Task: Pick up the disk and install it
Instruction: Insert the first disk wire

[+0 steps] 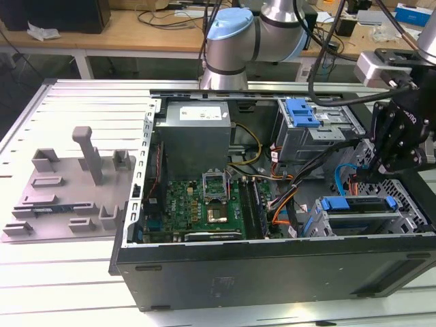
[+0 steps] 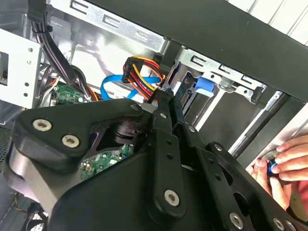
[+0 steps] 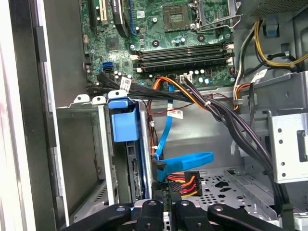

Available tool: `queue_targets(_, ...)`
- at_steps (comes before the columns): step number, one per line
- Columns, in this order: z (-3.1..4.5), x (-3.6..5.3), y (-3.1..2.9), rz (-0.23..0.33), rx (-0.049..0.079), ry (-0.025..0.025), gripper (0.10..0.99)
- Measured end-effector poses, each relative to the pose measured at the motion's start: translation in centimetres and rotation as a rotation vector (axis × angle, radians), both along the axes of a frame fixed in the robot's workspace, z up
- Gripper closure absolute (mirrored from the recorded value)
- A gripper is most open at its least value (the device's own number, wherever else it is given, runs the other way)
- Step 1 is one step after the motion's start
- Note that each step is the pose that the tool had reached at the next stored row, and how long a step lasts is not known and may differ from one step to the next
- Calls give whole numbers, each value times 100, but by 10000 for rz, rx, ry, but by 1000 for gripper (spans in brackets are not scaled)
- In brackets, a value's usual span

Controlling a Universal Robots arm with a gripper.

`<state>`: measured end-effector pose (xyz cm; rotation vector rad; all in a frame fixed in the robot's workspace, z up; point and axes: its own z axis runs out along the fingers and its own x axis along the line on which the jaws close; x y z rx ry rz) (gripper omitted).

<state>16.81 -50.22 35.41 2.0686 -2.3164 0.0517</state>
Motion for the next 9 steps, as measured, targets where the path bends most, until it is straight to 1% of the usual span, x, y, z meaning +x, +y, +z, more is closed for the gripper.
queue_targets(5,0,0,-4,0,-1,0,922)
queue_targets(6,1,0,-29,3,-1,1,922)
queue_targets(8,0,-4,-103,11,-1,0,922)
queue_targets(9,3,-12,-116,26,2,0,922)
